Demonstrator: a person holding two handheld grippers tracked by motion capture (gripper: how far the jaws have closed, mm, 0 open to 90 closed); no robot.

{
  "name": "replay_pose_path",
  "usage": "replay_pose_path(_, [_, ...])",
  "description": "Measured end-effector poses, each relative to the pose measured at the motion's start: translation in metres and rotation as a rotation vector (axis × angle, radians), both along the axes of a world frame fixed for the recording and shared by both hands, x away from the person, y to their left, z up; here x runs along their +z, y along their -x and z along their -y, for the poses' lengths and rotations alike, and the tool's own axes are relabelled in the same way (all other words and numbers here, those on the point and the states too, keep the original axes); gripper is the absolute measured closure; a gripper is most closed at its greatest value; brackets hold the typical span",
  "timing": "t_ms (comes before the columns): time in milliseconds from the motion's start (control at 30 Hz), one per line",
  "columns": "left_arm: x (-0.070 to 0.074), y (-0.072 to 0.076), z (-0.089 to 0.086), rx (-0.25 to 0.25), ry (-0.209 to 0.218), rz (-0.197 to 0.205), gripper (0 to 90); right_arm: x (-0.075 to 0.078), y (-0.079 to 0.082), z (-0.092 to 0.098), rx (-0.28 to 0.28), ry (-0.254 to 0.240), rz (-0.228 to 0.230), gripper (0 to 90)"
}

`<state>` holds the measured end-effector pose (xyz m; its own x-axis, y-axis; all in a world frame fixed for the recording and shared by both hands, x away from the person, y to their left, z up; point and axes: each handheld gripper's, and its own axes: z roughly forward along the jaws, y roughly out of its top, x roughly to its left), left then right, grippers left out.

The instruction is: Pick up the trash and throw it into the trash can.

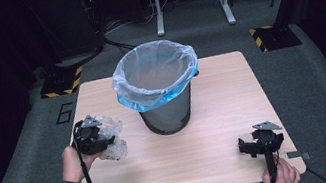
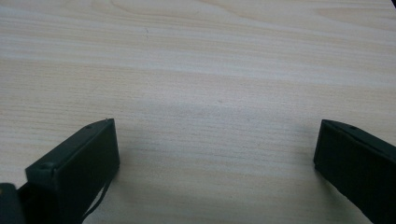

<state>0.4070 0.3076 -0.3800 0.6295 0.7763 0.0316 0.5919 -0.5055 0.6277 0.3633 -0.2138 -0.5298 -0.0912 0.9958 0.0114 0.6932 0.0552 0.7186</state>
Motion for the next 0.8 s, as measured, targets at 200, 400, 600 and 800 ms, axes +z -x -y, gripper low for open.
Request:
replay_pose_path(200, [0.01, -0.003, 0.001, -0.017, 0.004, 0.006, 73.6, 0.0, 0.0, 0.0, 0.0, 0.0, 0.0, 0.0])
replay_pose_path(400, [0.023, -0.005, -0.002, -0.024, 0.007, 0.02, 73.7, 0.0, 0.0, 0.0, 0.001, 0.0, 0.0, 0.0])
replay_pose_path(600, [0.034, -0.007, -0.003, -0.033, 0.013, 0.027, 73.7, 0.0, 0.0, 0.0, 0.0, 0.0, 0.0, 0.0])
replay_pose_path(800, [0.043, -0.012, -0.007, -0.042, 0.015, 0.023, 73.7, 0.0, 0.0, 0.0, 0.001, 0.0, 0.0, 0.0])
